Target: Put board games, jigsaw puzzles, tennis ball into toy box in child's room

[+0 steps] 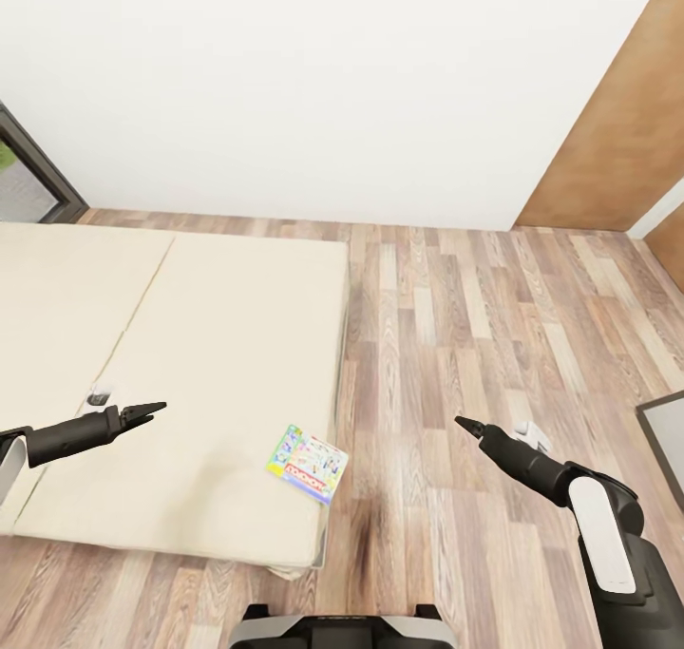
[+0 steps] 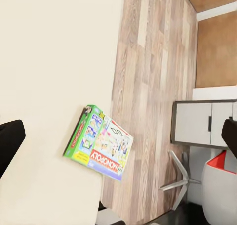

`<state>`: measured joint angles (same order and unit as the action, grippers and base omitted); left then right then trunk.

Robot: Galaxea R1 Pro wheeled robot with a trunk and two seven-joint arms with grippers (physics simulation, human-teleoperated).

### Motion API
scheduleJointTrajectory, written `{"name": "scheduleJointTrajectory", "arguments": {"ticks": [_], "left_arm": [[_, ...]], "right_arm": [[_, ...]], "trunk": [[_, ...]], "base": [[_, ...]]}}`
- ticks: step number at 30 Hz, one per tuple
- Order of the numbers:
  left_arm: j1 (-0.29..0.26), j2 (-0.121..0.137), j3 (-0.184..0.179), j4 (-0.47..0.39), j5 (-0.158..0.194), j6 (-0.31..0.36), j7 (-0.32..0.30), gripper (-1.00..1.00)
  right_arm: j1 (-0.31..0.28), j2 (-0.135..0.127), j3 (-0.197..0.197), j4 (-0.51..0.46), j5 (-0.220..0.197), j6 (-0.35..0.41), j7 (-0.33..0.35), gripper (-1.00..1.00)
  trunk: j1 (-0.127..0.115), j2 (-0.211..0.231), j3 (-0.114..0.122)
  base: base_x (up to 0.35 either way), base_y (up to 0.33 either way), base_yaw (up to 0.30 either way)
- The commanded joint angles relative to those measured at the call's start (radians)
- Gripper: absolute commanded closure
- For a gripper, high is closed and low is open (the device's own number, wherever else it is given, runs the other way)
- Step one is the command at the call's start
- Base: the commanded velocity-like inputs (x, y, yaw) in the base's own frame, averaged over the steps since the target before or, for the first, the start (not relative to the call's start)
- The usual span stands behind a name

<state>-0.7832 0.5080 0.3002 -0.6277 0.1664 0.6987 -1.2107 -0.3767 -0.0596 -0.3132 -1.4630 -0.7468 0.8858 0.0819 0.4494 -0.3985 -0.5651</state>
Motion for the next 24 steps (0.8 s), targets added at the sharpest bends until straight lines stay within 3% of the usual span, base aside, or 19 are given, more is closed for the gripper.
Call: {"name": "scheduleJointTrajectory", "arguments": {"ticks": [1,16,24], "left_arm": [[-0.001,0.0,0.0,0.0,0.002,0.008,-0.002,-1.0],[-0.001,0.0,-0.002,0.0,0.002,0.008,-0.001,-1.0],[0.0,-0.002,-0.003,0.0,0.002,0.008,-0.001,-1.0]], "right_arm": [[-0.001,0.0,-0.002,0.0,0.008,0.005,0.009,-1.0],[-0.001,0.0,-0.002,0.004,0.007,0.004,0.009,-1.0],[-0.001,0.001,-0.003,0.01,0.004,0.004,0.009,-1.0]], "trunk": [[0.001,-0.001,0.0],[0.001,-0.001,0.025],[0.001,-0.001,0.038]], "base": [[0.0,0.0,0.067],[0.0,0.0,0.059],[0.0,0.0,-0.074]]}}
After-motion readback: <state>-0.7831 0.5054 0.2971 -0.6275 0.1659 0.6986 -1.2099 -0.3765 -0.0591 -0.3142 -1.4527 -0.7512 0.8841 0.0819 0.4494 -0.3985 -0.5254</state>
